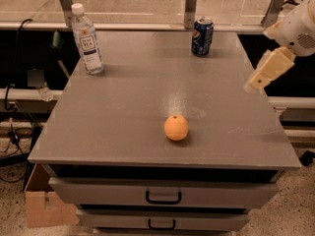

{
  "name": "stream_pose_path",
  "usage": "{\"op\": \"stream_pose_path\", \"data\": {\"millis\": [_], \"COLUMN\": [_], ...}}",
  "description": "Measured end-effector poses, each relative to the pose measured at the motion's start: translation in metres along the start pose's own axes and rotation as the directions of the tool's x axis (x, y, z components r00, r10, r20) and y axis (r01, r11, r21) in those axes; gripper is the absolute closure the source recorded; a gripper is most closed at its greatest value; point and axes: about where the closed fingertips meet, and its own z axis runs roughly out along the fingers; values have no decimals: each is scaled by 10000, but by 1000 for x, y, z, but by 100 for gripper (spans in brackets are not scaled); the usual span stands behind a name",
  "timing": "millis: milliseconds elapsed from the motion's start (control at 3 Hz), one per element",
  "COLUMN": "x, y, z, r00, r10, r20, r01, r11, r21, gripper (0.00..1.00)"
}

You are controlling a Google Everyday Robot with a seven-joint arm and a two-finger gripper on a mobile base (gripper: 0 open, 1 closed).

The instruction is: Knock pepsi can over

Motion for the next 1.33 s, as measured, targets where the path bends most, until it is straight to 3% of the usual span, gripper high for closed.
{"op": "stream_pose_path", "data": {"millis": [333,667,1000,1333], "x": [-18,-49,-49,-58], "y": [-48,-100,-98,-112], "z": [36,75,75,91], "r00": [9874,9467,9475,9212], "r10": [995,1865,1860,2261], "r20": [1227,2627,2602,3168], "r01": [-1016,-1903,-1891,-2365], "r11": [9948,9817,9819,9716], "r21": [105,-113,-134,-57], "gripper": [0,0,0,0]}}
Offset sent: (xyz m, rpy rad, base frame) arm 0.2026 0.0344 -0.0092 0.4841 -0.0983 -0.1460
